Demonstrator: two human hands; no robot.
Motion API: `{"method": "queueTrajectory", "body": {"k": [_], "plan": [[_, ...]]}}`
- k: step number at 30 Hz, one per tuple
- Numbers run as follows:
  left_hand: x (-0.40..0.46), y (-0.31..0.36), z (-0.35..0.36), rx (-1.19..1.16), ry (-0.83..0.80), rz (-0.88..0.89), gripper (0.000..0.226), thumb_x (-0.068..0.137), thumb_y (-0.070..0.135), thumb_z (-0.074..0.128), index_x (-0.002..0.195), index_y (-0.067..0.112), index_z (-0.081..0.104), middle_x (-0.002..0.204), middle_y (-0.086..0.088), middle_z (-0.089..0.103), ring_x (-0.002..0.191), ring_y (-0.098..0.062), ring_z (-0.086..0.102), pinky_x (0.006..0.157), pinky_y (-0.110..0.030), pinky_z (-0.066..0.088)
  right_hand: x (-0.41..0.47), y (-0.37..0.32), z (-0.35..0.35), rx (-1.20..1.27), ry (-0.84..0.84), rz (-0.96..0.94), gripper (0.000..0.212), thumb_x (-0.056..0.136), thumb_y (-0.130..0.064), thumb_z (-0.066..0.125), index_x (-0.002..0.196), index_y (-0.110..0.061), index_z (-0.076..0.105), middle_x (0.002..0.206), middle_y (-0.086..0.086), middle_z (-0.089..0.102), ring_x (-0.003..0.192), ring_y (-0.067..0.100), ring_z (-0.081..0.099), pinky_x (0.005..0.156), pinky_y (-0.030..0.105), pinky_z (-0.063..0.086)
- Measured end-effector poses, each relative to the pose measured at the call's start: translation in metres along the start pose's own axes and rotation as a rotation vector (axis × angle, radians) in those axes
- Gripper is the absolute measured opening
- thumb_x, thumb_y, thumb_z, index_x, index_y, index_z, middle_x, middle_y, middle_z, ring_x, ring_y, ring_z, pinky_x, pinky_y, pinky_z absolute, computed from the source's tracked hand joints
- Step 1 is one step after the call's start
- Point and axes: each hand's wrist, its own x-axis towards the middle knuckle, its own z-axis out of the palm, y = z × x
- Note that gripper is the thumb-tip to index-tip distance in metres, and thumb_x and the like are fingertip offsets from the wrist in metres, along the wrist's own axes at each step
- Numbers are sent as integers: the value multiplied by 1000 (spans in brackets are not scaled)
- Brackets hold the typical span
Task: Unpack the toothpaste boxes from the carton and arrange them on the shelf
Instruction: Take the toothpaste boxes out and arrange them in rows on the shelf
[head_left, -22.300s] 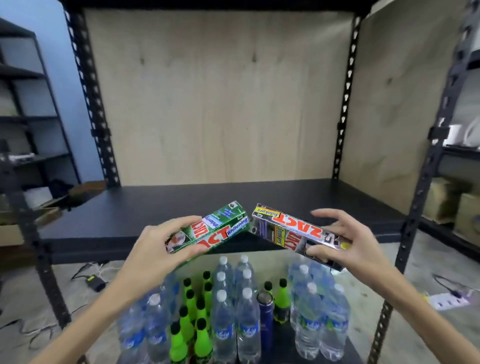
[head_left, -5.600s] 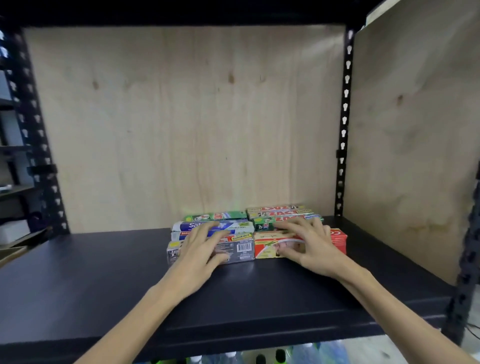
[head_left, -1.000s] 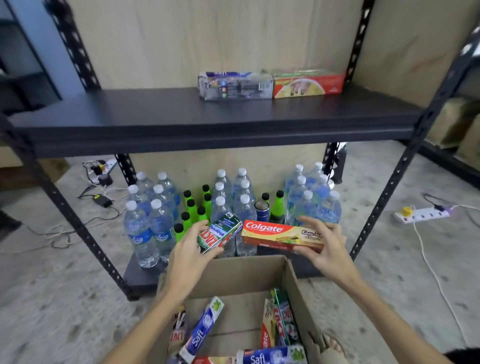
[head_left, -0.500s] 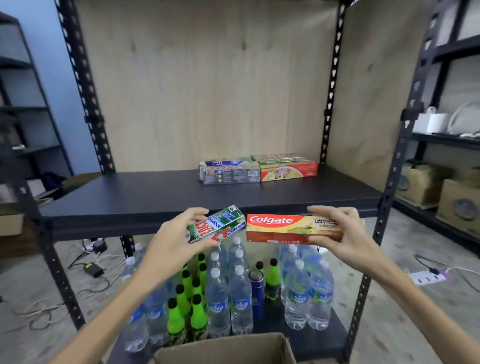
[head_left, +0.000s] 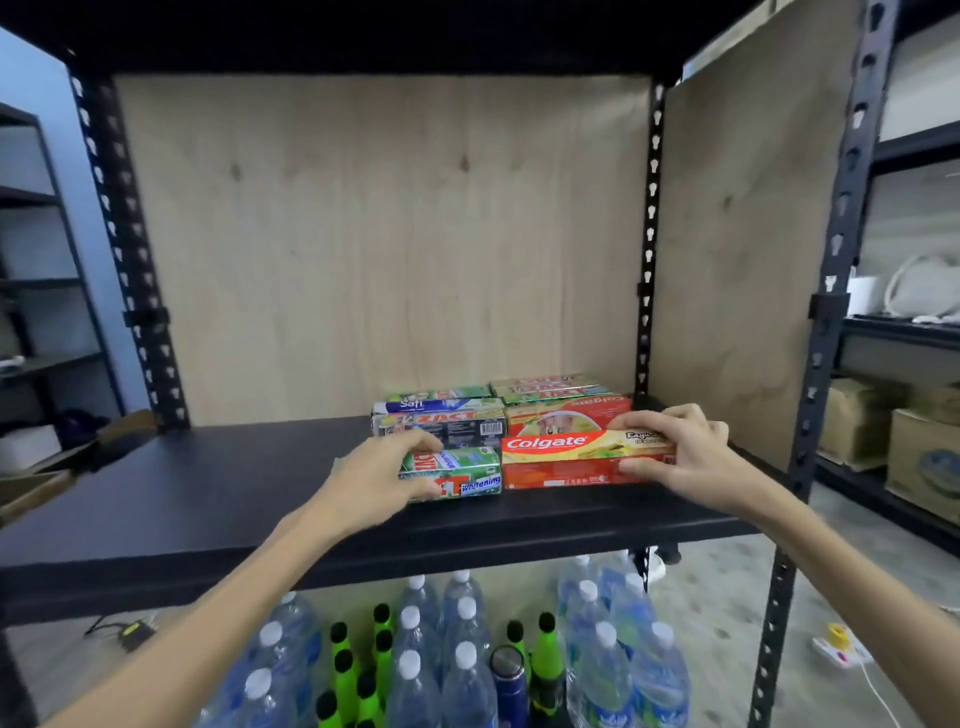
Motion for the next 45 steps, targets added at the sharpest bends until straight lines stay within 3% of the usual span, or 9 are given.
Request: {"method": "queueTrajectory", "body": {"k": [5,11,17,20,24,34,40,43,45], "plan": [[35,-18,37,54,80,54,45,89,42,70,132,42,55,137,20,57,125,-6,52,106,-35,44,47,44,21,-51,-43,-25,45,83,-70,62,125,-63,49,137,-13,43,137,17,23,110,40,15],[57,-35,59,82,215,112,46,94,44,64,139,43,53,145,9,38,138,-13,29,116,-38,32,87,53,42,-101,45,-150,37,91,-53,64,127,-54,52,132,-19,39,127,8,26,100,32,12],[70,-46,52,99,204,117,59,84,65,58,139,45,52,137,18,43,126,-3,36,108,-31,36,113,58,54,-116,50,-142,50,95,-47,62,139,-49,38,138,-12,33,133,13,26,109,41,18],[71,-46,51,38,266,83,74,75,66,70,141,38,50,131,25,48,118,2,40,96,-21,34,116,60,57,-131,48,-127,58,96,-49,59,147,-44,33,148,-8,30,137,15,23,110,42,17],[70,-44,53,-27,297,12,80,70,58,82,139,31,53,127,22,50,118,2,42,98,-25,39,114,59,60,-246,75,-133,70,93,-59,56,153,-40,26,155,-8,26,139,15,16,106,36,14],[57,-30,49,-5,281,16,78,76,62,74,142,32,46,139,12,52,126,-9,44,108,-34,38,95,46,59,-345,203,-197,82,85,-78,48,153,-36,30,150,-5,37,132,18,27,96,36,22],[35,-11,45,45,344,84,72,84,59,68,143,27,44,141,10,50,128,-8,41,108,-31,35,54,14,61,-291,262,-240,76,87,-77,48,150,-37,35,143,-8,43,125,17,35,95,38,31],[12,4,45,47,372,125,64,87,55,66,141,28,46,139,13,49,129,-6,41,111,-38,39,20,-8,76,-248,315,-265,69,91,-71,48,150,-36,37,143,-11,41,127,16,35,95,36,29],[-18,19,55,-39,478,127,52,89,47,68,136,31,52,134,18,53,129,-4,43,110,-39,38,-10,-26,90,-228,404,-307,65,91,-66,51,147,-35,44,140,-11,42,123,17,39,88,31,25]]}}
